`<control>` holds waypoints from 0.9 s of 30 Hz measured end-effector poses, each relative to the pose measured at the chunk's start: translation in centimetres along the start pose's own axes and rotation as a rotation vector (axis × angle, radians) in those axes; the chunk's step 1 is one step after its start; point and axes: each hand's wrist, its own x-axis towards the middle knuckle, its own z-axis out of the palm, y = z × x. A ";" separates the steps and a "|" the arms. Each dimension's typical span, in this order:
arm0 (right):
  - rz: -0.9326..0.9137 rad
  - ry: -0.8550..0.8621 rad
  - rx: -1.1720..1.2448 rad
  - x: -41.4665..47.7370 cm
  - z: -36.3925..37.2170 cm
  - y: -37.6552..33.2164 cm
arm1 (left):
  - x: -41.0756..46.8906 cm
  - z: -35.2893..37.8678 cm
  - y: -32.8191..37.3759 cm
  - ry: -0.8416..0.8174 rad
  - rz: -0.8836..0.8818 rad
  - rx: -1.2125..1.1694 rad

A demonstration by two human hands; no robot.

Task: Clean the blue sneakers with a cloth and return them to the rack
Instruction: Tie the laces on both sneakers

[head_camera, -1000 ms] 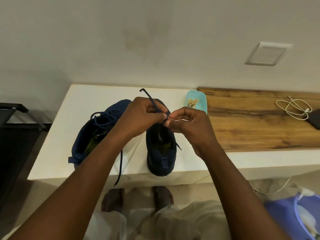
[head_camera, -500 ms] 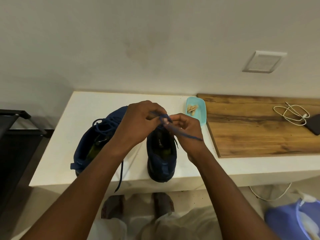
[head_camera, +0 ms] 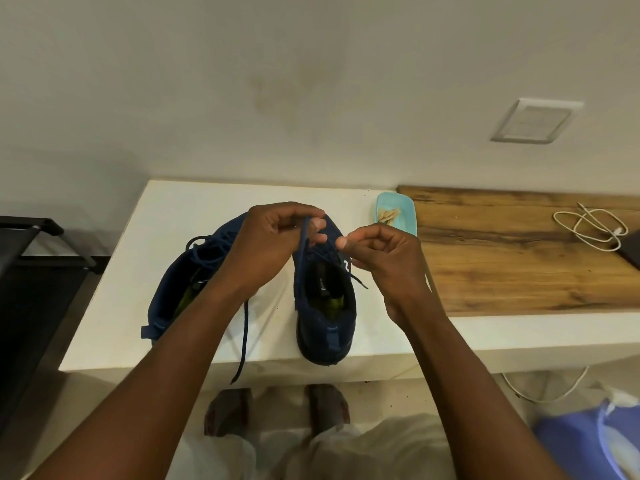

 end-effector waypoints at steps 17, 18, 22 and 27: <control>-0.138 0.029 -0.215 0.1 1.5 1.2 | 0.0 -0.2 0.2 -0.088 0.046 0.091; -0.136 0.056 -0.198 0.1 1.5 1.1 | 0.0 -0.2 0.3 -0.079 0.038 0.087; -0.116 0.139 -0.059 0.1 1.0 0.4 | -0.2 -0.3 0.5 -0.016 0.002 0.158; 0.014 0.248 0.171 0.7 -0.5 0.0 | 0.8 -1.6 -0.6 0.102 -0.214 0.199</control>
